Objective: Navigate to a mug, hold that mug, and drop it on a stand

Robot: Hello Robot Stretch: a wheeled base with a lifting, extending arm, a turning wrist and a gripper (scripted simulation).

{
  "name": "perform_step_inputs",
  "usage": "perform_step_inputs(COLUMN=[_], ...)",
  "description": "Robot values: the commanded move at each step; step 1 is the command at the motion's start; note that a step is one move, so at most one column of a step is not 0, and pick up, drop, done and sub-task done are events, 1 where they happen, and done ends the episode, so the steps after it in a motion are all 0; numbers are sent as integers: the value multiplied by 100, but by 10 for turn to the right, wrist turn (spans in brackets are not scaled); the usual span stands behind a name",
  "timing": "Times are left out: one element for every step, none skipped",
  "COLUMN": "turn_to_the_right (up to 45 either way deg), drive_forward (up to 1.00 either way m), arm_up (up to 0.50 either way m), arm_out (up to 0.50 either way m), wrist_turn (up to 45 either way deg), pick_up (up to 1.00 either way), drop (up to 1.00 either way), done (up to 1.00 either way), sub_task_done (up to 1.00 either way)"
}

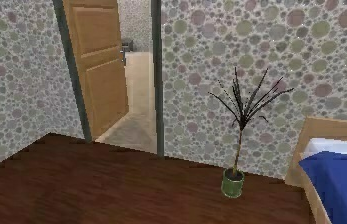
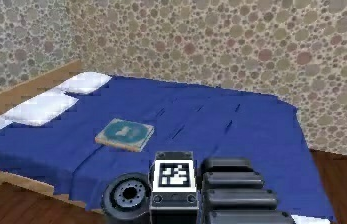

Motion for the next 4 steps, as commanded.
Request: perform_step_inputs(turn_to_the_right=[-210,0,-30,0], drive_forward=[0,100,0,60], arm_up=[0,0,0,0], arm_out=[0,0,0,0], wrist_turn=[0,0,0,0], pick_up=[0,0,0,0], drop=[0,0,0,0], done=[0,0,0,0], sub_task_done=[0,0,0,0])
